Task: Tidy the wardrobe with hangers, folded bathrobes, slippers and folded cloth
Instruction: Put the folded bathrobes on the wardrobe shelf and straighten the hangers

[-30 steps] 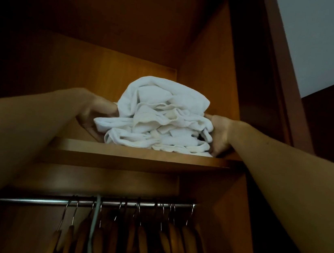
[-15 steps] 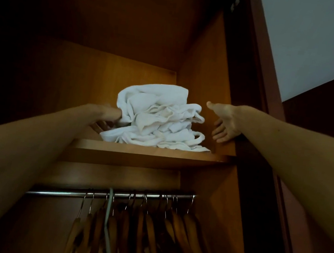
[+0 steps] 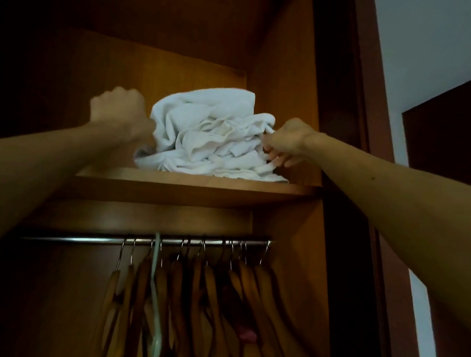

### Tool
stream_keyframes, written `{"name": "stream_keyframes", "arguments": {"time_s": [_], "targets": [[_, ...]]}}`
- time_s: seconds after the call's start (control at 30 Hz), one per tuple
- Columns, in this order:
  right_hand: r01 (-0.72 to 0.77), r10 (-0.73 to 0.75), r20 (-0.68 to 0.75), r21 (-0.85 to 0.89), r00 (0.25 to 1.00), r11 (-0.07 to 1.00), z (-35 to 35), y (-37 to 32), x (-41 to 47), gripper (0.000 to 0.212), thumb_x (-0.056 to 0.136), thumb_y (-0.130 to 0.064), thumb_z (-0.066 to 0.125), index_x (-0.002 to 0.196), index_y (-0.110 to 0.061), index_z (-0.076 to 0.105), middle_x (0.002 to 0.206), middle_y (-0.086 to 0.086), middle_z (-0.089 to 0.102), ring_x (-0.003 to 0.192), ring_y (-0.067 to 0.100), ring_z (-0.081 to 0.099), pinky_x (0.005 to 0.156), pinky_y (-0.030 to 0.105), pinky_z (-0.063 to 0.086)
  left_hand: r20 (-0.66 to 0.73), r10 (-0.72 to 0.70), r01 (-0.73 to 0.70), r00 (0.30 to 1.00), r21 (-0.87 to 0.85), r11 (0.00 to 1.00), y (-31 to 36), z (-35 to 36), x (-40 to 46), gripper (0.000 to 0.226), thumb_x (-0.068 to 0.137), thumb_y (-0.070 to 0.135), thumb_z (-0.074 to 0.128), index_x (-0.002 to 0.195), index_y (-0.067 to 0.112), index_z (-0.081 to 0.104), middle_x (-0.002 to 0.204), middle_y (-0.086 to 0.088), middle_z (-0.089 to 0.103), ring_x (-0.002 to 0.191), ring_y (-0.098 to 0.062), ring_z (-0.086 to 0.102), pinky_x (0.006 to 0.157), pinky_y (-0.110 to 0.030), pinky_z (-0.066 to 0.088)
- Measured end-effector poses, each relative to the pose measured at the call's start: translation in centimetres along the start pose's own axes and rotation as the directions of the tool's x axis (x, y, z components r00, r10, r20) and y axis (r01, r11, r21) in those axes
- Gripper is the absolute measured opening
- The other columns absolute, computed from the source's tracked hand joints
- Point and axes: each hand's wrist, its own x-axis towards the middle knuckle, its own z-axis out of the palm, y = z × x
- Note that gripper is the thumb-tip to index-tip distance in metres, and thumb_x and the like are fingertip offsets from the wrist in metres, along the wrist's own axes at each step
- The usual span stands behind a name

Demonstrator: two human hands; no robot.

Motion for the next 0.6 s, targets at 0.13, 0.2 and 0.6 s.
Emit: {"name": "stream_keyframes", "arguments": {"time_s": [0.13, 0.2, 0.6], "targets": [[0.109, -0.120, -0.149, -0.082, 0.982, 0.991, 1.1, 1.3, -3.4, 0.024, 0.083, -0.028, 0.062, 0.088, -0.009, 0.074, 0.078, 0.005, 0.074, 0.070, 0.019, 0.072, 0.067, 0.037, 0.062, -0.160, 0.231, -0.248, 0.960, -0.095, 0.964, 2.3, -2.2, -5.4, 0.025, 0.086, 0.021, 0.053, 0.065, 0.008, 0.060, 0.057, -0.006, 0.053, 0.051, -0.025, 0.049, 0.059, -0.031, 0.043], [0.148, -0.166, -0.203, -0.100, 0.965, 0.984, 2.0, 2.4, -6.7, 0.024, 0.078, -0.032, 0.062, 0.081, -0.013, 0.075, 0.078, 0.005, 0.073, 0.073, 0.021, 0.070, 0.072, 0.040, 0.061, -0.125, 0.305, -0.322, 0.944, -0.150, 0.935, 4.1, -3.6, -9.4, 0.023, 0.085, 0.027, 0.053, 0.073, 0.012, 0.066, 0.068, -0.009, 0.061, 0.064, -0.032, 0.057, 0.066, -0.034, 0.042], [0.087, -0.094, -0.048, -0.131, 0.994, 0.988, 4.0, 15.0, -32.8, 0.016, 0.085, -0.039, 0.060, 0.084, -0.029, 0.073, 0.076, -0.015, 0.068, 0.074, 0.004, 0.063, 0.071, 0.026, 0.051, 0.295, 0.471, -0.314, 0.832, -0.449, 0.836, 11.0, -3.8, -34.8, 0.021, 0.088, 0.042, 0.057, 0.088, 0.026, 0.071, 0.082, 0.008, 0.069, 0.079, -0.016, 0.065, 0.072, -0.034, 0.052]]}}
